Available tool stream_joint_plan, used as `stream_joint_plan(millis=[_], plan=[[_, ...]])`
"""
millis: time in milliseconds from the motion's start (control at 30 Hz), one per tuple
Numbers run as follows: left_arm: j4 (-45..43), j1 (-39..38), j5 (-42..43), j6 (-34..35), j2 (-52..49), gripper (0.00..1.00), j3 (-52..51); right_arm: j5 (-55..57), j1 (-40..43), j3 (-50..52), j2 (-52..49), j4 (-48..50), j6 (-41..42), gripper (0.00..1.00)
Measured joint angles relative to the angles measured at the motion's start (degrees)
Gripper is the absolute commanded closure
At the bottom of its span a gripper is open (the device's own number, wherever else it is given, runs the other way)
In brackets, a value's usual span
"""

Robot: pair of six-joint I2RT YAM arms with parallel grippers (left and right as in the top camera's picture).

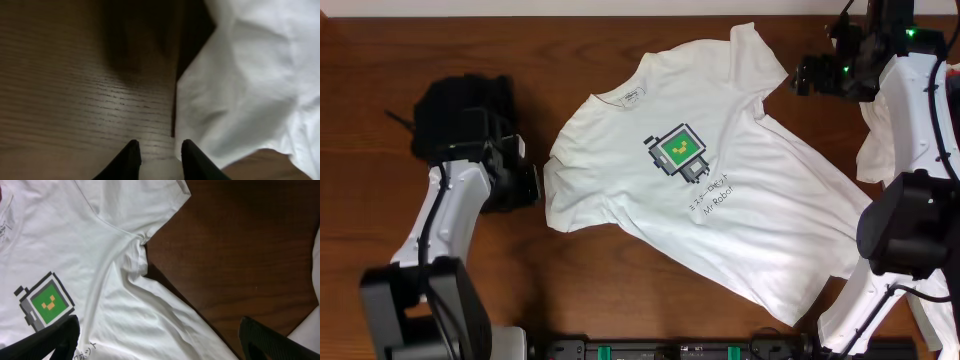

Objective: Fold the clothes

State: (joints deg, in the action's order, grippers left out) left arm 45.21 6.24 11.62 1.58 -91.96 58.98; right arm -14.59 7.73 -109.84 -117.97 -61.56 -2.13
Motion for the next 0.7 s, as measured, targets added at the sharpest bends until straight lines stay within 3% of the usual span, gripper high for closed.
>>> stream_joint_plan(millis=[433, 700], plan=[[0.50, -0.02, 3.10, -0.04, -2.78, 0.73, -0.02, 0.00, 0.00, 0.00, 0.00, 0.00, 0.00, 0.01], [-4.37, -0.02, 3.52, -0.02, -2.78, 0.74, -3.76, 0.00, 0.00, 0.00, 0.00, 0.02, 0.00, 0.01]])
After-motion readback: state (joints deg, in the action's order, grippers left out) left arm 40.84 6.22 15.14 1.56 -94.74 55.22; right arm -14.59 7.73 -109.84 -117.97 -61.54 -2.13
